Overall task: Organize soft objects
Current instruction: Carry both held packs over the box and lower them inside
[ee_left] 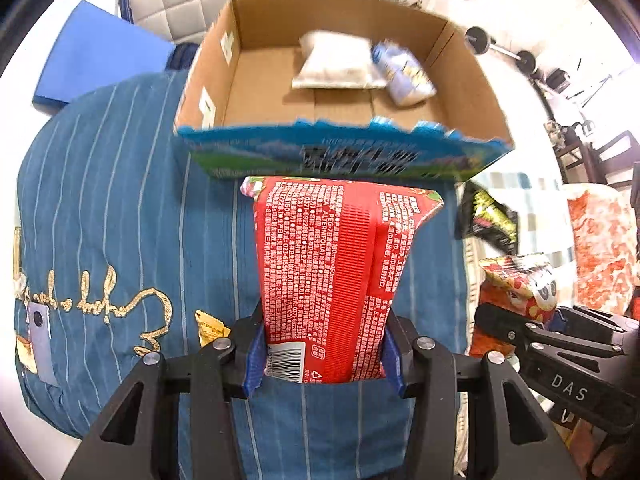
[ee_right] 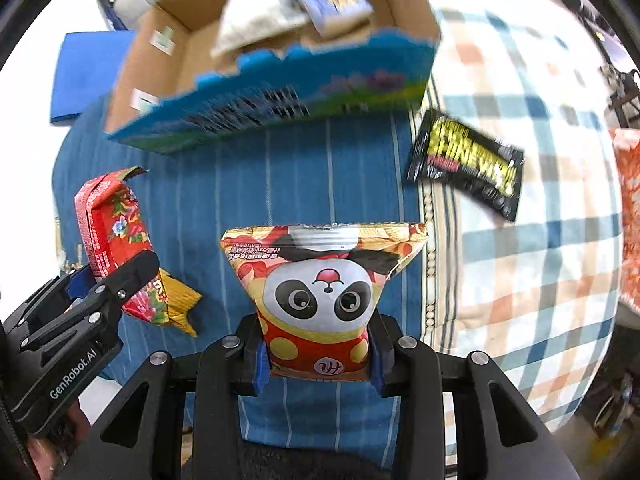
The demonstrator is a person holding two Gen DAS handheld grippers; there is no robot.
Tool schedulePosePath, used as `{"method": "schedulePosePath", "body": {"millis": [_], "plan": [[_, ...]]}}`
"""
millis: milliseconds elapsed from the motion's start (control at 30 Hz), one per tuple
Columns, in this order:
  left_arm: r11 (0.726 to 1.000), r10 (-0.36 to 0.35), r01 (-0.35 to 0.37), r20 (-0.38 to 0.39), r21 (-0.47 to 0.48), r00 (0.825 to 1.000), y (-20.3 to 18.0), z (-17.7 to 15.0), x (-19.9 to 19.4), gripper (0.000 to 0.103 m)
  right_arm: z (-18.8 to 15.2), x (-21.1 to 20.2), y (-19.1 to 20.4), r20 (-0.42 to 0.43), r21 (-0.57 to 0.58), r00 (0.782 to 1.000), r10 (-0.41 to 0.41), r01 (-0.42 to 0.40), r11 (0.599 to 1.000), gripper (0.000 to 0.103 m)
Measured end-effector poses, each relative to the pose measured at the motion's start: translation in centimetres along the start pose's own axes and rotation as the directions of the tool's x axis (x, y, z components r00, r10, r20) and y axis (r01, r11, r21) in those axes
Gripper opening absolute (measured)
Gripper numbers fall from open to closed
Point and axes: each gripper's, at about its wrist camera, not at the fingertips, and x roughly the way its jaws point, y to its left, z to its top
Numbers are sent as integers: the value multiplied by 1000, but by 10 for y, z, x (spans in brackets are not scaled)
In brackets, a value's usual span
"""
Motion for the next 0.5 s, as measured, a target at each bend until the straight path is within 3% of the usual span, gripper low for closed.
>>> {"method": "schedulePosePath", "body": {"millis": [200, 500], "plan": [[1000, -17, 17, 57, 3, 998, -4, 12, -38, 44, -2, -43, 8, 55, -42, 998, 23, -20, 999, 39], [997, -72, 72, 115, 7, 991, -14, 34, -75, 44, 21, -68, 22, 113, -69, 989, 94, -87, 994, 39]]}}
